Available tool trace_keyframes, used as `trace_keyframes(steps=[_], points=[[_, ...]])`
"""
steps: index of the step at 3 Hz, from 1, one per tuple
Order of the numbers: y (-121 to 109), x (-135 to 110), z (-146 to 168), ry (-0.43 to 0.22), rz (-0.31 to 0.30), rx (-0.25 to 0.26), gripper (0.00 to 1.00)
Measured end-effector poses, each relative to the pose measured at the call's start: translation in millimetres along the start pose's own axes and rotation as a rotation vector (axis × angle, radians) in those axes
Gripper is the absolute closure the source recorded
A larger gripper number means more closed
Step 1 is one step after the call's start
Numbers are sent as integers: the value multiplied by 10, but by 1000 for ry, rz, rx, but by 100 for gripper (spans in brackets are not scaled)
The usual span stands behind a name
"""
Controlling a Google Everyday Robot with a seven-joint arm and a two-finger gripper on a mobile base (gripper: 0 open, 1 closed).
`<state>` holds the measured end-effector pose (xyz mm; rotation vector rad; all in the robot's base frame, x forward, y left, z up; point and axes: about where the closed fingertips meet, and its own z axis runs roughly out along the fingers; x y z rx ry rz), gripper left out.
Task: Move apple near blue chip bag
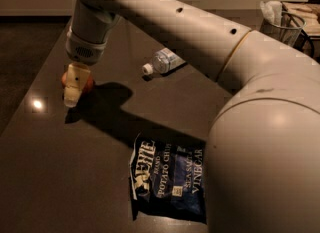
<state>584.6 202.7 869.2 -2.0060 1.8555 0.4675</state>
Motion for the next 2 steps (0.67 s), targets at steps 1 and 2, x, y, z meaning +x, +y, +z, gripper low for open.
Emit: trace_keyframes(steps=[1,2], points=[[-1,-133,86,4,-21,-13,18],[-30,-116,120,12,-20,-24,42]])
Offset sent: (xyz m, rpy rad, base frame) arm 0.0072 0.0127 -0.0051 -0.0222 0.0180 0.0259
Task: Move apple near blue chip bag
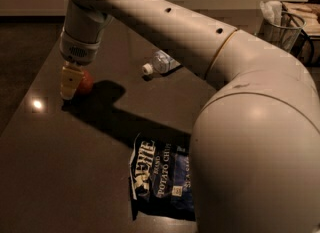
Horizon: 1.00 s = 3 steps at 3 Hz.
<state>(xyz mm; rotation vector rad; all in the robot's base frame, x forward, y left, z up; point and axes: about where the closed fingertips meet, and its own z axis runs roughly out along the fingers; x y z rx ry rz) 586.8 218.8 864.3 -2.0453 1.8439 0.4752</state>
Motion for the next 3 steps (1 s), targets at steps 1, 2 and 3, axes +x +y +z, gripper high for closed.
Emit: trace_keyframes(steps=[1,2,3], points=[[-20,94,-109,8,-1,8,65],[48,343,-413,21,34,36,88],[208,668,-762,8,100,71,100]])
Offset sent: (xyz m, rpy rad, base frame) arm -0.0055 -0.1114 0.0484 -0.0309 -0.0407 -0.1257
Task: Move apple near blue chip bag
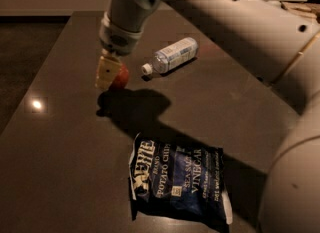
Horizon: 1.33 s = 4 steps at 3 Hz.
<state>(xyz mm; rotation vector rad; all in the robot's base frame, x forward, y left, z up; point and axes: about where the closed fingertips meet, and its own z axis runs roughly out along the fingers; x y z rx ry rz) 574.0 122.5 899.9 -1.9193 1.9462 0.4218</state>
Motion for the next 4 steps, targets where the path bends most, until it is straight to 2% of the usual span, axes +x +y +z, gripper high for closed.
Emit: trace_keyframes(steps=[2,3,4], points=[[314,825,-534,-27,146,92,100],[467,1186,-634,-24,207,127,100],[590,1443,-643,-15,256,146,100]])
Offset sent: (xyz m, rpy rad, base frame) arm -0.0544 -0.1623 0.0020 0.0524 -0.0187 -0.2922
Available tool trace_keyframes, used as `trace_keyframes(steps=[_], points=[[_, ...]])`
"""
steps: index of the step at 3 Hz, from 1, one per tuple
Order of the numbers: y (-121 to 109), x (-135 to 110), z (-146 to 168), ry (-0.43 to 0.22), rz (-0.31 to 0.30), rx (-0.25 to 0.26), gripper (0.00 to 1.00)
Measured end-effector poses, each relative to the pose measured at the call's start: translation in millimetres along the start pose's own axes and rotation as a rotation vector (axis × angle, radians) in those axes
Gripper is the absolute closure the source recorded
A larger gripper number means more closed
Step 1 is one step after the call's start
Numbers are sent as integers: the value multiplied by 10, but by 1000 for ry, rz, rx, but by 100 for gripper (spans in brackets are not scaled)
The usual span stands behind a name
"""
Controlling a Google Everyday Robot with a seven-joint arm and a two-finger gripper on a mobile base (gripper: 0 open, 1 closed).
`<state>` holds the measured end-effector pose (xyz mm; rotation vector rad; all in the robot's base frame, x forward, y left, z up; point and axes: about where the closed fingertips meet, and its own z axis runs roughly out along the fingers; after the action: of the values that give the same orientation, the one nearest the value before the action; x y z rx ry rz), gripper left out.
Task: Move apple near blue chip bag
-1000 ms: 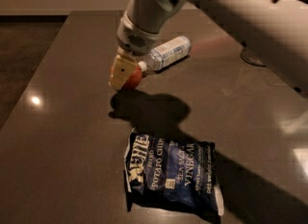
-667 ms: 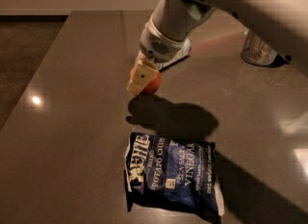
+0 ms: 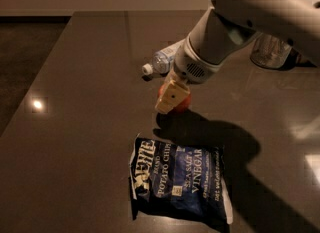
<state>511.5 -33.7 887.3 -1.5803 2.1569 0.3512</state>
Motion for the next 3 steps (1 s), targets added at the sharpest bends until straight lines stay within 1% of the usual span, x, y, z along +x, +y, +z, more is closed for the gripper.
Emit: trace_keyframes(steps=[1,2,3], points=[[69,199,22,12,37,5,100],[160,333,26,21,61,8,100],[249,427,40,32,71,19,82]])
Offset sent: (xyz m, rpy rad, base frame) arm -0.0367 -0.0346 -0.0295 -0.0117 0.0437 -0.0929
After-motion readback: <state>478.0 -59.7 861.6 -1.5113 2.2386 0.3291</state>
